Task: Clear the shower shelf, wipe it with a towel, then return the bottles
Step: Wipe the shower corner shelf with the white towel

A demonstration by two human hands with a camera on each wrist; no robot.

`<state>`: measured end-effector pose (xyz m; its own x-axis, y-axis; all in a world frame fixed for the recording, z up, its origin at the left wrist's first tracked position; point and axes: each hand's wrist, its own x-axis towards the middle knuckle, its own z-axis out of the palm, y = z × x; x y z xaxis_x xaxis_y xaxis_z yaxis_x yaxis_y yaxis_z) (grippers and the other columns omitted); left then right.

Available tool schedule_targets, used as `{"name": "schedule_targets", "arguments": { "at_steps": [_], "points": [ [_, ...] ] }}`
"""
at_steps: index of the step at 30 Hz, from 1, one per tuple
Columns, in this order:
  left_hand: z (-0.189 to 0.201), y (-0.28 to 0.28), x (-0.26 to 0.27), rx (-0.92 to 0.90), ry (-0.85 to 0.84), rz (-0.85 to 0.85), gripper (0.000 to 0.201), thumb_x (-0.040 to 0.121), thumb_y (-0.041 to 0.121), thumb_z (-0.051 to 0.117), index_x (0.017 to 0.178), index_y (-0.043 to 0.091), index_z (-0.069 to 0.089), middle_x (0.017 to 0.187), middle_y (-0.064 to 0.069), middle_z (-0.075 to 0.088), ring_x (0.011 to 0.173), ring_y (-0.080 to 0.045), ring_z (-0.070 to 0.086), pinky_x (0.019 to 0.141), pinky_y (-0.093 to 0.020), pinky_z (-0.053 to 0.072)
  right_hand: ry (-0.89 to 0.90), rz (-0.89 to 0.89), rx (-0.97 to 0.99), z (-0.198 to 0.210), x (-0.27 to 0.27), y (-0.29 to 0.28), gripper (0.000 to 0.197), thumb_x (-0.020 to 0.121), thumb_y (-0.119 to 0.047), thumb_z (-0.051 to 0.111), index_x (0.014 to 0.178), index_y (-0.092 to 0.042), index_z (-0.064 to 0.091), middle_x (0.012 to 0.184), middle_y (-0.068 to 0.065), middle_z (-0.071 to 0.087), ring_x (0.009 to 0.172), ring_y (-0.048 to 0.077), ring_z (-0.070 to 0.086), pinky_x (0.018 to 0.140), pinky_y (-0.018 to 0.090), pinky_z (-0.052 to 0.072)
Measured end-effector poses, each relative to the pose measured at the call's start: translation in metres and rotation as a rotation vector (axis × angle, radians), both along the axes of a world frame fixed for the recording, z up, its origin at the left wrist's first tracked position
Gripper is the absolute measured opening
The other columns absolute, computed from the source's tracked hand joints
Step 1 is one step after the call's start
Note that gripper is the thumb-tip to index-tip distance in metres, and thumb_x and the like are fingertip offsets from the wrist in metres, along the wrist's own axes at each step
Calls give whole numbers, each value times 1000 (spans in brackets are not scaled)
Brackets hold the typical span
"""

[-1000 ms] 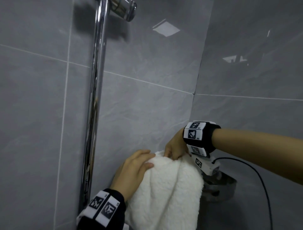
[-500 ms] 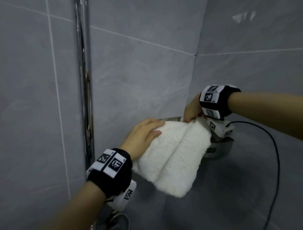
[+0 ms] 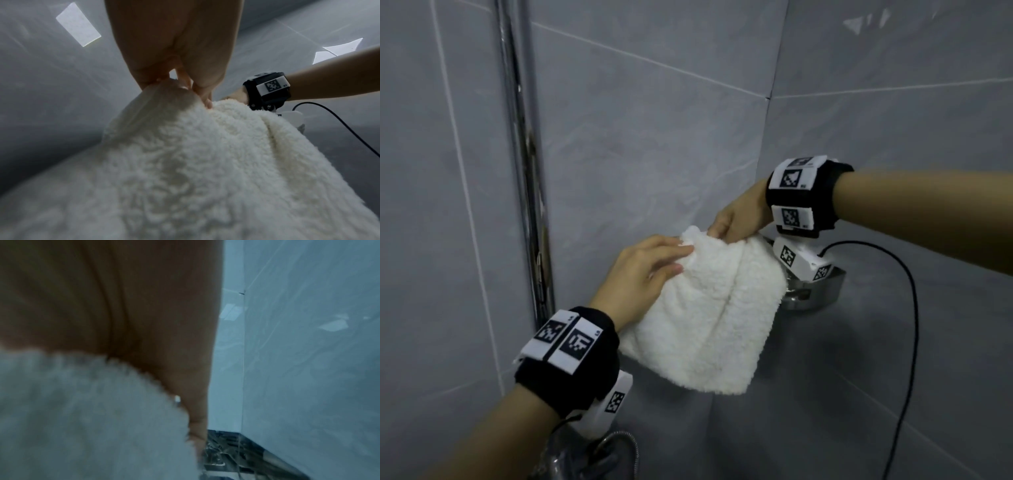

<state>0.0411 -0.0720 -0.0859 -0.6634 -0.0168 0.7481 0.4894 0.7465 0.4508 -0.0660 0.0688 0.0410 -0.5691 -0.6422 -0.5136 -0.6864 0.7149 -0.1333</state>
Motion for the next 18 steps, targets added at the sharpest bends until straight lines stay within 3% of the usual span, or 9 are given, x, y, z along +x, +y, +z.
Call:
{"name": "schedule_targets", "arguments": {
  "at_steps": [3, 5, 7, 9, 11, 14, 15, 17, 18],
  "points": [
    [0, 3, -8, -14, -19, 44, 27, 87, 9, 61, 113, 13, 68, 121, -1, 62, 109, -12, 57, 94, -3, 33, 249, 41, 147, -5, -6, -4, 40, 96, 2, 40, 134, -4, 50, 119, 11, 58, 95, 16, 48, 61, 11, 46],
    [1, 4, -12, -27, -37, 63, 27, 89, 12, 59, 115, 14, 66, 123, -1, 61, 111, -14, 57, 95, -5, 32, 314, 65, 221, -4, -13, -5, 43, 97, -1, 39, 138, -9, 46, 132, 12, 54, 97, 15, 44, 46, 2, 39],
    [2, 4, -16, -40, -76, 69, 28, 91, 15, 55, 117, 17, 65, 124, 0, 60, 113, -15, 56, 98, -15, 34, 350, 53, 267, -1, -22, -3, 45, 97, -4, 39, 141, -13, 43, 140, 10, 48, 102, 16, 44, 43, -2, 37],
    [3, 3, -19, -40, -125, 64, 29, 93, 18, 52, 120, 20, 62, 126, 1, 57, 114, -15, 53, 100, -21, 35, 428, 10, 265, -2, -28, 1, 44, 96, -9, 45, 139, -11, 45, 142, 9, 47, 116, 25, 50, 63, 5, 41],
    [2, 1, -19, -25, -147, 54, 29, 93, 20, 51, 121, 21, 61, 126, 3, 56, 113, -10, 51, 98, -16, 32, 489, 7, 228, -4, -27, 3, 41, 93, -10, 52, 133, -5, 52, 137, 16, 53, 120, 31, 53, 79, 21, 42],
    [-1, -1, -14, -4, -110, 60, 29, 91, 18, 56, 119, 22, 63, 123, 7, 57, 108, -5, 51, 93, -6, 30, 352, -1, 204, -4, -23, -3, 37, 92, 0, 44, 126, -5, 56, 118, 13, 59, 90, 19, 54, 66, 6, 45],
    [-2, -1, -11, 9, -89, 58, 28, 90, 17, 58, 116, 22, 64, 121, 8, 58, 107, -3, 52, 91, -2, 30, 274, -11, 187, -2, -21, -7, 37, 91, 5, 39, 121, -7, 57, 117, 15, 60, 88, 19, 55, 66, 7, 47],
    [-4, -2, -6, 46, -61, 30, 27, 88, 16, 61, 113, 23, 66, 117, 11, 60, 105, 0, 54, 91, -2, 34, 124, 14, 112, 0, -17, -10, 39, 90, 14, 35, 115, -4, 58, 130, 25, 55, 105, 30, 58, 93, 33, 51],
    [-4, -3, -3, 61, -54, 11, 27, 87, 16, 62, 112, 24, 67, 115, 11, 60, 105, 1, 54, 92, -5, 36, 81, 29, 108, 1, -14, -12, 39, 89, 16, 35, 119, 3, 56, 135, 29, 49, 118, 38, 54, 103, 48, 44]
  ]
}}
